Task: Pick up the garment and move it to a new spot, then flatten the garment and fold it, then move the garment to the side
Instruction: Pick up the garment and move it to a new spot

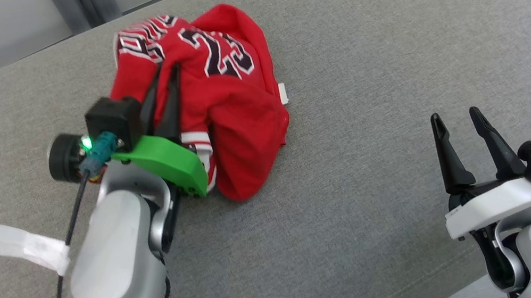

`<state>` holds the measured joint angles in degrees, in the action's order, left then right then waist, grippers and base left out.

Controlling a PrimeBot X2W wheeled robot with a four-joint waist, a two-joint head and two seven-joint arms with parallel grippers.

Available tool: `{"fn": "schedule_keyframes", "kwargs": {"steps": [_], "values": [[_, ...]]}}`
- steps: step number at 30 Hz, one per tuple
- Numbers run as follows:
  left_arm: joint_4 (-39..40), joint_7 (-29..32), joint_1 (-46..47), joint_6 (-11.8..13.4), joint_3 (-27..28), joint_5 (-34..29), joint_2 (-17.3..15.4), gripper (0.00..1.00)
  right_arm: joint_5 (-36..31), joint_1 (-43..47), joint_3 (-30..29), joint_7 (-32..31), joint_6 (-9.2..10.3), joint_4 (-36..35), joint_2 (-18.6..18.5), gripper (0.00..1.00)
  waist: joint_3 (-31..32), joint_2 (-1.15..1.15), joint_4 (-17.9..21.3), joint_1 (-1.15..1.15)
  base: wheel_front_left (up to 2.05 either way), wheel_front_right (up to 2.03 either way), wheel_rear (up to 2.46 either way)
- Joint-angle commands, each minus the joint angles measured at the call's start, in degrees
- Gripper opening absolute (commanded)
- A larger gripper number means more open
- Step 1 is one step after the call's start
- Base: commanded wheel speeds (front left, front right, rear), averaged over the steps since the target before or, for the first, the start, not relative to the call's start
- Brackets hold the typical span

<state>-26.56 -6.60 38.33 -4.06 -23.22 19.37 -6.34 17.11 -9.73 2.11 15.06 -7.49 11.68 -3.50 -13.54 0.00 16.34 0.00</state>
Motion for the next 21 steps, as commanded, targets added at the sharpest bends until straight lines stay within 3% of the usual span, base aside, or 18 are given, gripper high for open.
{"fn": "schedule_keyframes", "kwargs": {"steps": [1, 3, 4, 5, 13, 21], "values": [[-1.56, -1.04, -1.99, -0.01, -0.52, 0.87, 0.64, 0.0, -0.17, 0.18, 0.13, 0.17, 0.0, 0.04, 0.07, 1.0, -0.11, 0.0, -0.03, 0.0, 0.0, 0.0, 0.0], [-4.34, -1.96, -3.6, -0.18, -1.85, 0.81, 1.39, 0.0, -0.32, 0.0, 0.54, 0.17, 0.0, 0.43, 0.12, 1.0, 0.05, 0.0, -0.25, 0.0, 0.0, 0.0, 0.0], [-5.75, -2.61, -4.13, -0.36, -2.37, 1.16, 1.64, 0.14, -0.3, -0.17, 0.77, 0.17, 0.0, 0.68, 0.03, 1.0, 0.25, 0.0, -0.46, 0.0, 0.0, 0.0, 0.0], [-6.77, -3.07, -4.5, -0.51, -3.01, 1.21, 1.88, 0.99, -0.29, -0.29, 0.93, 0.17, 0.0, 0.8, -0.06, 1.0, 0.47, 0.0, -0.65, 0.0, 0.0, 0.0, 0.0], [-8.49, -7.77, -2.98, -0.21, -4.5, 1.52, 2.79, 1.0, -1.4, 0.9, 1.52, 0.17, 0.0, 0.34, -0.88, 1.0, 3.75, 0.0, -3.89, 0.0, 0.0, 0.0, 0.0], [1.27, -8.59, -8.0, 2.86, 1.78, -0.8, -1.62, 1.0, -2.3, 2.91, 0.71, 0.17, 0.0, -0.66, -1.76, 1.0, 7.51, 0.0, -8.93, 0.0, 0.0, 0.0, 0.0]]}}
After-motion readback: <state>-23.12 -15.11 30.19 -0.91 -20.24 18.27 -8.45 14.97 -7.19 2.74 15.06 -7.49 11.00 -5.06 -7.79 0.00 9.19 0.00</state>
